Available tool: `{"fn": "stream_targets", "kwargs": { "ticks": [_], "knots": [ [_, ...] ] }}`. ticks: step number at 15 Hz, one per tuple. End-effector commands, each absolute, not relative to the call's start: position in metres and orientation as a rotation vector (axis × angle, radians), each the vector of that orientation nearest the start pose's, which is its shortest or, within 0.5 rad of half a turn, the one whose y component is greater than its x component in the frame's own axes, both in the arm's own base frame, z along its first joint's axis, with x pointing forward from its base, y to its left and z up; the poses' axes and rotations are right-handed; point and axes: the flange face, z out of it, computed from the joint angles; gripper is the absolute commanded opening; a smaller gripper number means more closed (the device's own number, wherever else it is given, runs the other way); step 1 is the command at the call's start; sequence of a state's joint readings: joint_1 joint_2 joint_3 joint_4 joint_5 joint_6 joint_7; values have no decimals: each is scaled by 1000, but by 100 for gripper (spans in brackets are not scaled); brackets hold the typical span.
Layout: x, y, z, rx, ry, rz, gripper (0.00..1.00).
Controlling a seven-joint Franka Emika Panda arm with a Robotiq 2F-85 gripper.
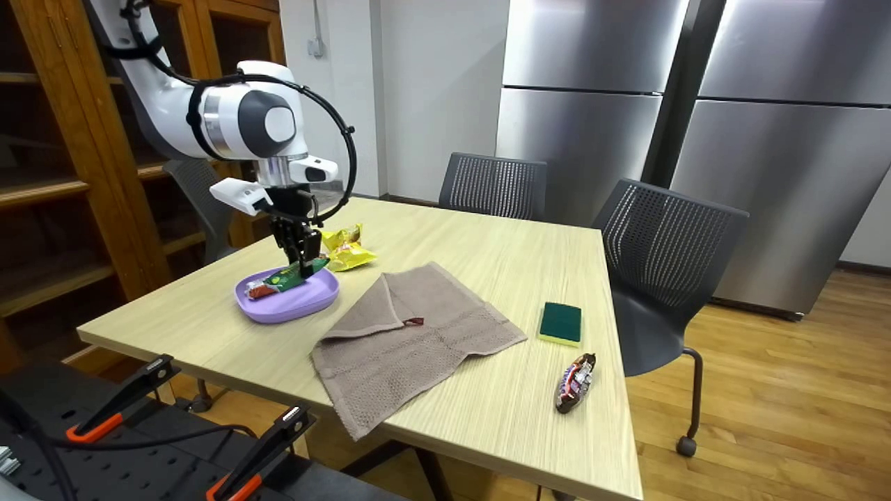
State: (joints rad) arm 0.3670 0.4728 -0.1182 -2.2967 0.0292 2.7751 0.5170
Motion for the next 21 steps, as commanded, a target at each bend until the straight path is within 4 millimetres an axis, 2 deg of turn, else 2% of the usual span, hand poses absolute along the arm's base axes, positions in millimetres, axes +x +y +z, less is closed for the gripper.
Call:
{"fn": "stream_targets", "kwargs": {
  "ticks": [1, 9, 21],
  "knots": [
    [510, 144, 144, -3143, 489, -7, 14],
    [515, 161, 129, -3123, 552, 8, 14],
    [518, 169, 111, -3096, 694, 52, 14]
  ]
}}
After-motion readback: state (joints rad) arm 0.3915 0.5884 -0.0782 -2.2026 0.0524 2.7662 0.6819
